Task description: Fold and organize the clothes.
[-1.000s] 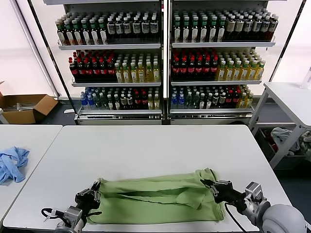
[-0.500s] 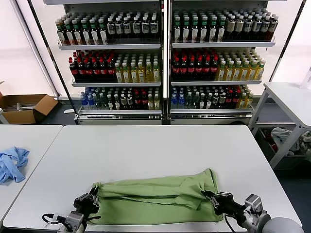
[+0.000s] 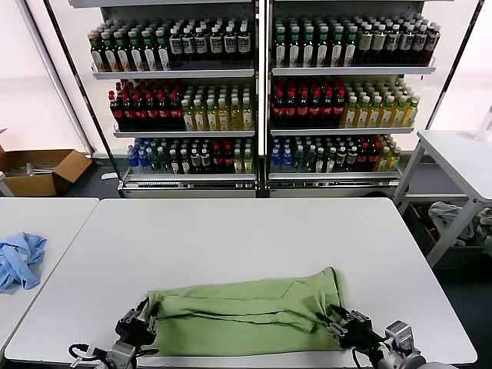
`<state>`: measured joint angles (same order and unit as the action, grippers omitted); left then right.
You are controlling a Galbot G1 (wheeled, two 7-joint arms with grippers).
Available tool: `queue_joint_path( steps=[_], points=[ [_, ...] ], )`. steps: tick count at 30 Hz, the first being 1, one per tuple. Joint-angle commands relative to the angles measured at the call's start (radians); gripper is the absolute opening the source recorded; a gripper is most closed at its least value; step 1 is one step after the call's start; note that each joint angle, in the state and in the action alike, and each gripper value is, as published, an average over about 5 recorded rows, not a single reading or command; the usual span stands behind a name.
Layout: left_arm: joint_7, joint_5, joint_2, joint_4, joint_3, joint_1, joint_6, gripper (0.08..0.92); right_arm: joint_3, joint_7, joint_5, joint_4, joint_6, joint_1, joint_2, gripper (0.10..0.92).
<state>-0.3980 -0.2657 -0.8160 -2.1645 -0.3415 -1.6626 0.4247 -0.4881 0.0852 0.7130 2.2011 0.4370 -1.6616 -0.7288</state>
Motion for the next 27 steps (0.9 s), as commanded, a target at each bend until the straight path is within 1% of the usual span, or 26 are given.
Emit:
queue_joint_path(
  steps=[1, 5, 8, 11, 14, 18, 21, 24, 27],
  points=[
    [-0.037, 0.023, 0.048, -0.056, -0.047, -0.06, 0.017, 0.413, -0.073, 0.167, -0.015, 0.035, -0.018, -0.034, -0.025, 0.596],
    [-0.056, 0.022, 0.032, -0.111, -0.126, -0.049, 0.015, 0.526, -0.127, 0.188, -0.066, 0.043, -0.074, -0.042, -0.039, 0.717],
    [-0.057, 0.022, 0.008, -0.159, -0.168, -0.044, 0.015, 0.613, -0.159, 0.194, -0.097, 0.061, -0.102, -0.054, -0.053, 0.788],
    [-0.065, 0.022, -0.019, -0.198, -0.174, -0.052, 0.011, 0.699, -0.184, 0.187, -0.12, 0.082, -0.124, -0.076, -0.063, 0.818],
    [-0.089, 0.016, -0.054, -0.201, -0.153, -0.06, -0.01, 0.773, -0.195, 0.16, -0.124, 0.089, -0.18, -0.094, -0.072, 0.822],
    [-0.137, -0.101, -0.105, -0.158, -0.13, -0.056, -0.076, 0.817, -0.188, 0.107, -0.118, 0.06, -0.32, -0.101, -0.09, 0.823],
    [-0.144, -0.181, -0.128, -0.129, -0.114, -0.071, -0.143, 0.822, -0.172, 0.086, -0.1, 0.018, -0.451, -0.101, -0.108, 0.823],
    [-0.144, -0.173, -0.148, -0.091, -0.095, -0.082, -0.22, 0.823, -0.166, 0.076, -0.08, -0.034, -0.561, -0.105, -0.126, 0.823],
    [-0.155, -0.159, -0.163, -0.057, -0.078, -0.095, -0.278, 0.823, -0.181, 0.072, -0.059, -0.07, -0.635, -0.13, -0.142, 0.823]
  ],
)
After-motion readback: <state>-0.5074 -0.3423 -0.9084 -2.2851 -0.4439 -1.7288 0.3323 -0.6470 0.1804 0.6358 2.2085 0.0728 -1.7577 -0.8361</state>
